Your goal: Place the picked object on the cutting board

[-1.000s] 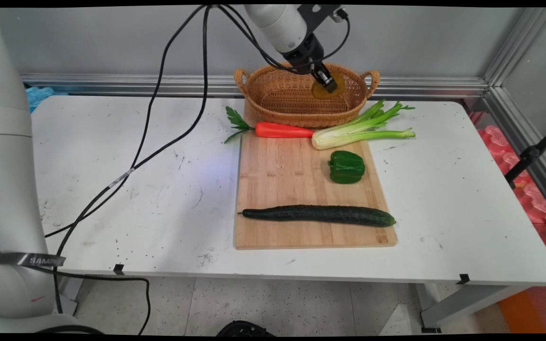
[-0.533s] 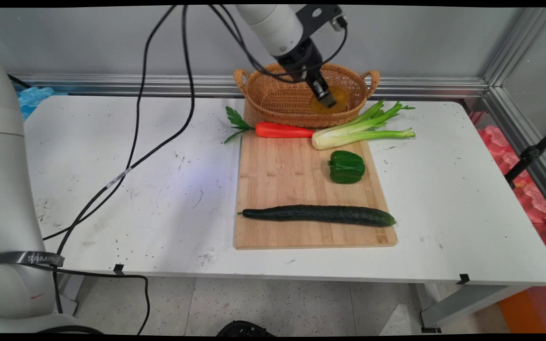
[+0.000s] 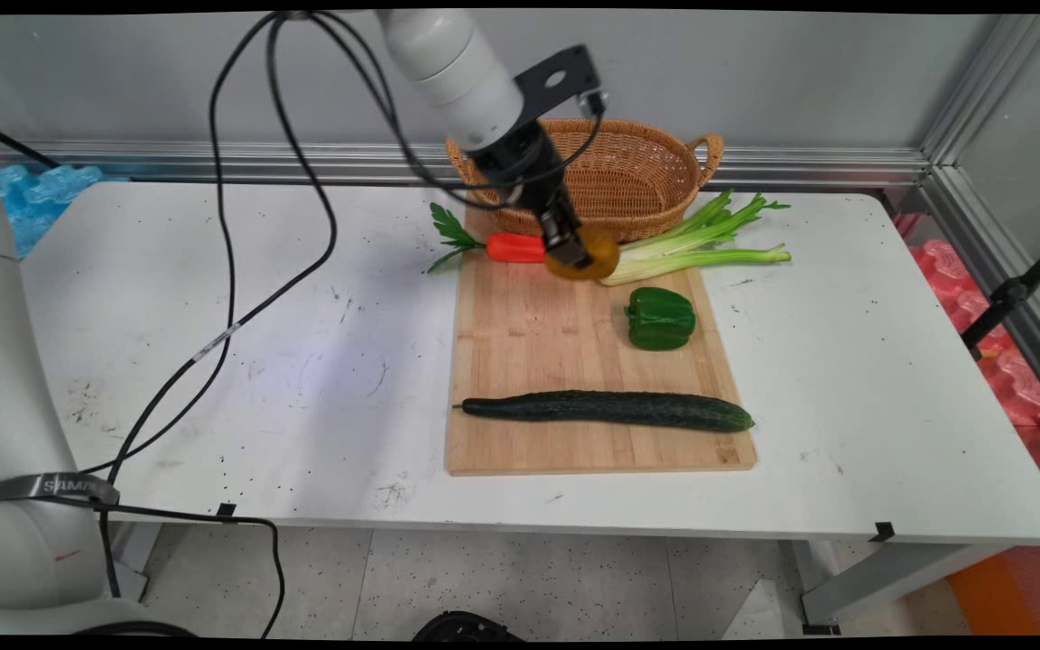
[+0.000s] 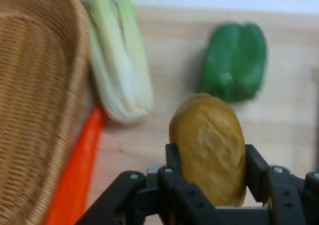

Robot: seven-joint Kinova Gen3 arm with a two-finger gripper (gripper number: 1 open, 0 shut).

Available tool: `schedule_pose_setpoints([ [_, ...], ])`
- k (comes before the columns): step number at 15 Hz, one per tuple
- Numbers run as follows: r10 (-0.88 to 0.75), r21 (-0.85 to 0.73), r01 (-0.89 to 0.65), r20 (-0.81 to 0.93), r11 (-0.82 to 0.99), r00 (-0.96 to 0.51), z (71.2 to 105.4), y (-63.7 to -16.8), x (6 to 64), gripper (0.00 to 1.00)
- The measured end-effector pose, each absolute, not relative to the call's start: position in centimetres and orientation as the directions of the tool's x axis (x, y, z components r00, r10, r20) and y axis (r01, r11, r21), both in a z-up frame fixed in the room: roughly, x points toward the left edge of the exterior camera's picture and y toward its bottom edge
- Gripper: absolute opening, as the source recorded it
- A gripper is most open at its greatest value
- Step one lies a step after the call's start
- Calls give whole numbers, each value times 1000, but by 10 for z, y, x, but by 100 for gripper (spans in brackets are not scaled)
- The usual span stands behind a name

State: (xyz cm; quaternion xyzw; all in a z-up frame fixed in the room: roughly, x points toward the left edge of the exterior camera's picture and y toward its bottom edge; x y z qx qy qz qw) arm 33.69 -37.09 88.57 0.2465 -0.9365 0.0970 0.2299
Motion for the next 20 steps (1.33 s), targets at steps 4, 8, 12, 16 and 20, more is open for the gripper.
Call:
schedule_pose_setpoints([
  [4,-393,-51,-465,456,884,-799,873,-353,348,0],
  [8,-368,-53,-436,449,898,-814,859,-342,356,0],
  [12,-344,-70,-418,453,906,-823,843,-340,362,0],
  [16,-337,-75,-414,457,907,-823,831,-339,364,0],
  [20,-332,-84,-414,465,906,-821,820,-338,365,0],
])
